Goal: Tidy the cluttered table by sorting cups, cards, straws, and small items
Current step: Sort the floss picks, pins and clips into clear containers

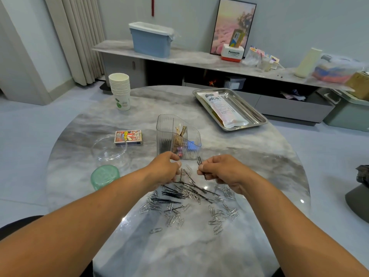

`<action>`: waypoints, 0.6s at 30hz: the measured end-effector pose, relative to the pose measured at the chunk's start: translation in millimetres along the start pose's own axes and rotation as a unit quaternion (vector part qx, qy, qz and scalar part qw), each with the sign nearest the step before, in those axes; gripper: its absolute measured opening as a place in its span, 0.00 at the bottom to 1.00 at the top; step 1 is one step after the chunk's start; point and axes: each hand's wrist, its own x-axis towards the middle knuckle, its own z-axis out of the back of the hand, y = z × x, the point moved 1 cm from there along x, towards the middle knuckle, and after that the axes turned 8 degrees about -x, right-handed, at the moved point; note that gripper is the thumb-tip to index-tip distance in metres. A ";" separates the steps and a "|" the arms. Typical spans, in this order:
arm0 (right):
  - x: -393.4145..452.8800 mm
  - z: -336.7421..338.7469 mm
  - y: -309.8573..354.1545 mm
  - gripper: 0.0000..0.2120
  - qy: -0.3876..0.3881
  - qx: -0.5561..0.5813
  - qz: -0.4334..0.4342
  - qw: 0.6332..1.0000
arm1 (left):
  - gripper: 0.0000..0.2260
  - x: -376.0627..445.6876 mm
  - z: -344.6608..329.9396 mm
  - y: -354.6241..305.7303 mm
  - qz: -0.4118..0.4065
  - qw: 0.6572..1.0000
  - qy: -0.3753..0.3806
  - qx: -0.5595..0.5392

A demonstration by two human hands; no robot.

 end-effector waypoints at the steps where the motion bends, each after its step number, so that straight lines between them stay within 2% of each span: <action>1: -1.3 -2.2 0.2 0.02 0.002 0.018 0.002 1.000 | 0.11 -1.3 -1.4 -0.8 0.011 0.999 0.010 -0.036; 3: -3.2 -8.4 1.1 0.02 0.000 0.048 0.011 0.999 | 0.16 -5.3 -7.2 -3.9 0.054 0.986 0.054 -0.147; 6: -8.4 -23.1 5.7 0.03 -0.016 0.076 0.041 0.996 | 0.22 -11.7 -16.1 -8.7 0.115 0.939 0.128 -0.297; 8: -12.7 -31.0 11.0 0.04 -0.016 0.091 0.064 0.994 | 0.24 -12.9 -19.2 -8.6 0.131 0.916 0.157 -0.345; 10: -12.4 -31.4 15.1 0.05 -0.028 0.081 0.081 0.993 | 0.22 -13.3 -17.4 -9.5 0.134 0.907 0.151 -0.371; 12: -7.0 -22.0 14.7 0.04 -0.084 -0.002 0.092 0.992 | 0.18 -13.1 -11.3 -10.6 0.141 0.905 0.113 -0.386; 14: -0.8 -9.3 9.6 0.05 -0.109 -0.159 0.081 0.978 | 0.17 -12.0 -3.7 -11.9 0.144 0.912 0.072 -0.376; 18: 2.9 -13.0 -10.6 0.15 -0.011 -0.388 0.010 0.922 | 0.18 -7.9 4.3 -11.0 0.137 0.938 0.028 -0.317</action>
